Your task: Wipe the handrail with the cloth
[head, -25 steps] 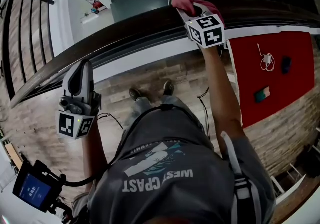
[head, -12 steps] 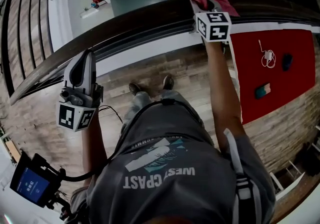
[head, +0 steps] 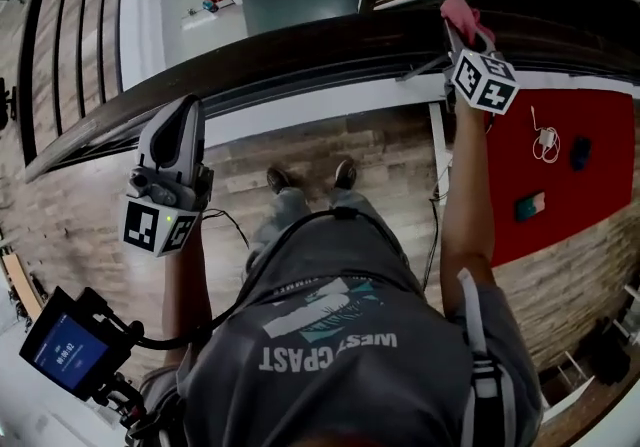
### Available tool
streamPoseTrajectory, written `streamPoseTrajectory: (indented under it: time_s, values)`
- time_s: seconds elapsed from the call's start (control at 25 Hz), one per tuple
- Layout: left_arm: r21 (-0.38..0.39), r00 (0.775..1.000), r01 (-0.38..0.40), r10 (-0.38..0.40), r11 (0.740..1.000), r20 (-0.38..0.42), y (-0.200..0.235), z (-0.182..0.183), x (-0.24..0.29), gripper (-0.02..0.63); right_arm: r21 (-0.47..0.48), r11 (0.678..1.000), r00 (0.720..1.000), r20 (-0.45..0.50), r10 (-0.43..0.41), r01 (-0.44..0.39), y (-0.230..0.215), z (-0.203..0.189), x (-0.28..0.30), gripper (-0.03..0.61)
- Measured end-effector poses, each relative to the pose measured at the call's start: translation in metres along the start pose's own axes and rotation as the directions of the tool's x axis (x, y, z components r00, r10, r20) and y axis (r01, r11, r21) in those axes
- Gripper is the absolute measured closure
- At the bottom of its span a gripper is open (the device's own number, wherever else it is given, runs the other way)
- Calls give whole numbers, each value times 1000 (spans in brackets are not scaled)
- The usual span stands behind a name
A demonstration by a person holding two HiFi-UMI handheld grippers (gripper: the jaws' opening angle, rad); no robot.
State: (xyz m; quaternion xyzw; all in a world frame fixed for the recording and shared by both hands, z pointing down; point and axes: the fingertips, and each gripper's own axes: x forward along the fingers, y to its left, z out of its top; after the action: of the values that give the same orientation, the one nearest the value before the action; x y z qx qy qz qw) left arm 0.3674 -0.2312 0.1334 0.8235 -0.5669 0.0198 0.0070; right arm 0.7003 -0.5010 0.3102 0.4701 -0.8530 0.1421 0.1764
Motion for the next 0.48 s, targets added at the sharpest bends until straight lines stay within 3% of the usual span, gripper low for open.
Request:
streamPoseTrajectory:
  time_s: [0.16, 0.28, 0.36, 0.44, 0.48]
  values:
    - [-13, 1000, -3, 3, 1000, 14, 1, 6, 1, 607, -65, 983, 985, -16, 172, -173, 96, 1, 12, 508]
    - [-34, 999, 13, -11, 999, 39, -11, 8, 15, 608, -199, 934, 955, -52, 293, -297, 173, 6, 21, 508]
    - [-48, 999, 27, -25, 998, 38, -12, 3, 12, 607, -202, 913, 935, -68, 348, -354, 198, 5, 24, 508]
    - [-61, 999, 28, -25, 998, 42, 24, -4, -25, 607, -142, 933, 944, -44, 328, -331, 216, 13, 27, 508]
    - [-70, 999, 21, -18, 997, 51, 58, -8, -61, 607, -121, 956, 963, -15, 267, -267, 228, 22, 28, 508]
